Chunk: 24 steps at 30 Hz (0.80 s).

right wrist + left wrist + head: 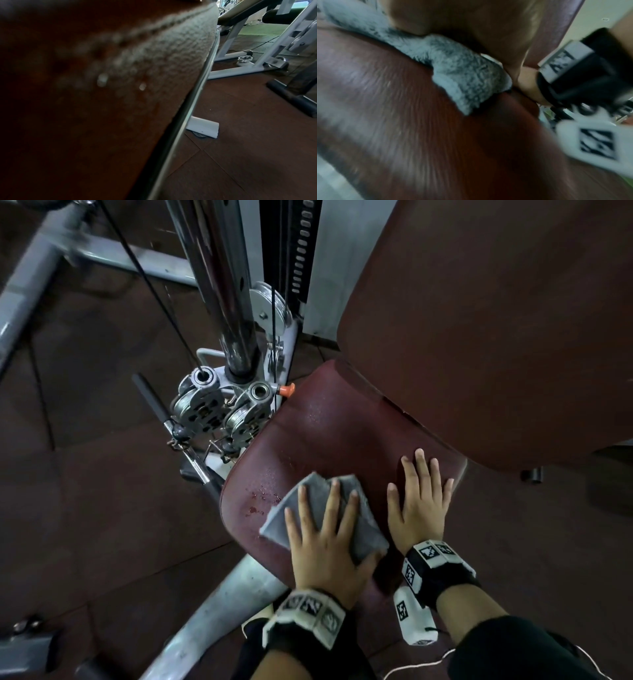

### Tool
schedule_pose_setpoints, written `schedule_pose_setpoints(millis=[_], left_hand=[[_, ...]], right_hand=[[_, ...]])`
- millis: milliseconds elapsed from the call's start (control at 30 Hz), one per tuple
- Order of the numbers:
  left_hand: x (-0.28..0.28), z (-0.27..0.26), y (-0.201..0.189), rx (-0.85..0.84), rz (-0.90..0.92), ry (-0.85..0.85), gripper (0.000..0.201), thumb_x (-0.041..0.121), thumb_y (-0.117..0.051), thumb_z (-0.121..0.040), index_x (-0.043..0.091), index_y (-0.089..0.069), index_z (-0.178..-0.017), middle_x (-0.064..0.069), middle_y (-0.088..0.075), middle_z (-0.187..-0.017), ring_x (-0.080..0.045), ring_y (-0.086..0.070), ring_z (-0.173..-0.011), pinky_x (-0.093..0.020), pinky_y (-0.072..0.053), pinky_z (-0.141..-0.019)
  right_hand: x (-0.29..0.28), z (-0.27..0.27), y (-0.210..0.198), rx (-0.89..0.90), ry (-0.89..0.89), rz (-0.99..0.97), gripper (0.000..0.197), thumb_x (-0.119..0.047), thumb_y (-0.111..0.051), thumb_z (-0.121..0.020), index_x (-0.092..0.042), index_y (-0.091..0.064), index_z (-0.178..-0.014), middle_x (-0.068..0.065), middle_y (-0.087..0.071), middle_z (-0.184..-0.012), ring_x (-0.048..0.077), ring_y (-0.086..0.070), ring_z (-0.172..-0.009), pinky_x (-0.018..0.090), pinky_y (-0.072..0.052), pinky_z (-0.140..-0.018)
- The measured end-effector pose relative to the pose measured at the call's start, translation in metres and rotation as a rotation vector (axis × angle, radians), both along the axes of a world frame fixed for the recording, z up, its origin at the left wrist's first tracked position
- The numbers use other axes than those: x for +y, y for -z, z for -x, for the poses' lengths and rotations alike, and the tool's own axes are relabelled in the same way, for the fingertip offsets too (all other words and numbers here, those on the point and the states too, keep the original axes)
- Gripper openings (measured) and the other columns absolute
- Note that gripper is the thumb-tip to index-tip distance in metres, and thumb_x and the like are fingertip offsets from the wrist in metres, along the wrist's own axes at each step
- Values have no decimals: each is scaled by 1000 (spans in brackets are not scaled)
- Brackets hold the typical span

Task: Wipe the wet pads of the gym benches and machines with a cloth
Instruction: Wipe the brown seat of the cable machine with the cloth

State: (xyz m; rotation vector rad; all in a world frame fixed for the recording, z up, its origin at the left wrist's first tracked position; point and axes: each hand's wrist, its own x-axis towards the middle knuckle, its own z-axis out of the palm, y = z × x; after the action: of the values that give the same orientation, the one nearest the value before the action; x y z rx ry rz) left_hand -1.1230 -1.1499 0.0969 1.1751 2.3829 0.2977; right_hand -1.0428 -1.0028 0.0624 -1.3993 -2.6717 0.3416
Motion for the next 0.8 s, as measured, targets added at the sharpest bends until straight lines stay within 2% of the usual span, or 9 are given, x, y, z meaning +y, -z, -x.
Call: schedule_pose_setpoints(millis=[133, 200, 300, 367, 467, 533, 600, 700, 800], left_hand=[[29, 49, 4, 50, -25, -1, 88, 77, -40, -65, 35, -40, -143, 4, -31, -155, -43, -19, -142, -67, -18, -109], [33, 76, 2, 99, 0, -49, 89, 81, -36, -67, 39, -33, -145, 5, -24, -157, -42, -12, -144, -66, -15, -110], [19, 111, 4, 60, 91, -226, 91, 85, -29, -68, 45, -16, -148, 9, -6, -161, -37, 1, -146, -61, -3, -113], [-1, 116, 6, 11, 88, -360, 93, 86, -25, -66, 43, -15, -149, 5, -9, -160, -38, -6, -144, -60, -11, -113], [-42, 85, 16, 24, -39, -423, 86, 73, -38, -74, 28, -30, -148, -7, -22, -157, -49, -21, -137, -65, -26, -106], [-65, 50, 20, 37, -127, -421, 82, 62, -46, -78, 17, -34, -146, -16, -20, -156, -54, -14, -137, -68, -24, -106], [-74, 15, 19, 60, -172, -339, 81, 55, -52, -78, 11, -35, -145, -21, -18, -155, -54, -3, -140, -69, -18, -107], [-60, -15, 11, 27, -116, -202, 79, 57, -55, -76, 17, -44, -143, -17, -20, -157, -54, -1, -140, -67, -16, -108], [-32, -9, 6, 24, -72, -153, 78, 63, -52, -77, 28, -38, -145, -6, -23, -158, -51, -4, -141, -62, -10, -112]], right_hand=[[0, -2, 2, 2, 1, -10, 56, -44, -32, -92, -18, -40, -141, 0, -27, -155, 24, -17, -144, 51, -7, -116], [0, -2, 2, 2, -1, -14, 55, -43, -32, -92, -19, -38, -141, 0, -26, -155, 24, -17, -144, 50, -6, -116], [-1, -2, 2, 2, -3, -24, 54, -42, -32, -93, -19, -38, -141, 0, -27, -155, 24, -17, -144, 51, -7, -117], [-1, -1, 1, 4, -2, -24, 54, -43, -31, -93, -19, -39, -141, 0, -27, -155, 24, -16, -144, 50, -7, -117], [-1, 0, 1, 4, 4, -24, 55, -43, -31, -93, -19, -40, -141, -1, -27, -155, 24, -17, -144, 50, -7, -116], [-2, 0, 0, 9, 9, -23, 55, -44, -31, -93, -19, -40, -141, -1, -27, -155, 24, -17, -144, 50, -7, -116], [-2, 0, 0, 15, 13, -25, 55, -44, -31, -92, -19, -41, -140, 0, -27, -154, 24, -18, -144, 50, -8, -116], [-2, 0, 1, 17, 8, -30, 55, -43, -32, -92, -17, -42, -140, 0, -29, -154, 24, -19, -144, 51, -9, -116], [-1, -1, 1, 15, 11, -27, 55, -44, -32, -92, -17, -42, -140, 0, -29, -154, 24, -19, -144, 51, -9, -116]])
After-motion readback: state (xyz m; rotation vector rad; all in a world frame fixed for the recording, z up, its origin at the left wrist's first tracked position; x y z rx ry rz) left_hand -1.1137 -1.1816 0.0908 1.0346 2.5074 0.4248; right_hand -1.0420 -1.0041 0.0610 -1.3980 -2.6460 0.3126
